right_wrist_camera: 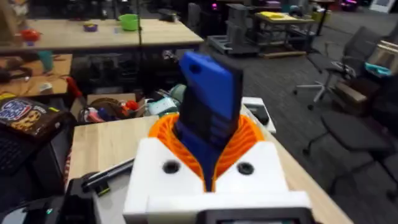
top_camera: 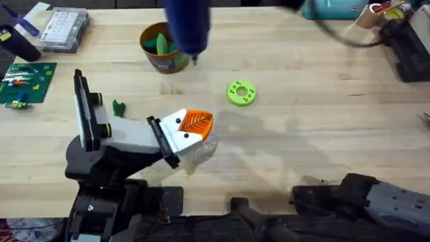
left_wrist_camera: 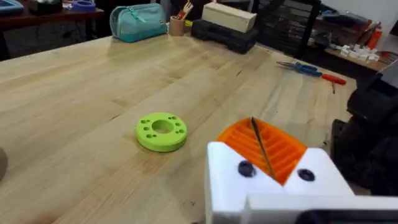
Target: Pick up the gripper from the table and insert it into the empty holder that is missing its gripper. Then pick up a screw, insert it into the mounting hole, and use the screwdriver to tighten it. Finally, clean up the table by picking up the vegetable and placing it into the bucket.
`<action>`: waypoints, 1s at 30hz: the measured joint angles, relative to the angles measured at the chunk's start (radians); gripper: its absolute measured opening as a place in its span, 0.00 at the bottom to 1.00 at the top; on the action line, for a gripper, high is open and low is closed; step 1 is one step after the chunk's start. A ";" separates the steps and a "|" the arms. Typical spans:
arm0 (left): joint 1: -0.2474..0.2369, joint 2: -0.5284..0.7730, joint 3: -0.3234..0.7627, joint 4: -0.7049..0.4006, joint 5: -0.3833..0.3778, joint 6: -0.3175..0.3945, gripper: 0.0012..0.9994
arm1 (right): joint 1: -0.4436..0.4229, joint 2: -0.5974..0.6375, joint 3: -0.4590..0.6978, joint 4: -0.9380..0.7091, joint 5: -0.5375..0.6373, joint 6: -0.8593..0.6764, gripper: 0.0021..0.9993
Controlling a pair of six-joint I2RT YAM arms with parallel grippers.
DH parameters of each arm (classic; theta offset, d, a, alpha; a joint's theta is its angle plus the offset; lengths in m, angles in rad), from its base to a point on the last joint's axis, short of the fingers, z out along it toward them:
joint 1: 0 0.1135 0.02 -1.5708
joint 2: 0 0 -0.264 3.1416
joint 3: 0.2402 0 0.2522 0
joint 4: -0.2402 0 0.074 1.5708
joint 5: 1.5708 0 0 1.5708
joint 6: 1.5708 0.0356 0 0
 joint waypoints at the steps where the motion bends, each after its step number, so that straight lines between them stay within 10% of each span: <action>1: 0.000 0.000 0.000 0.000 0.000 0.000 0.00 | 0.007 0.000 -0.027 0.041 -0.003 0.004 0.03; 30: 0.000 0.000 0.000 0.000 0.000 0.000 0.00 | 0.079 0.002 -0.346 0.398 -0.113 0.059 0.03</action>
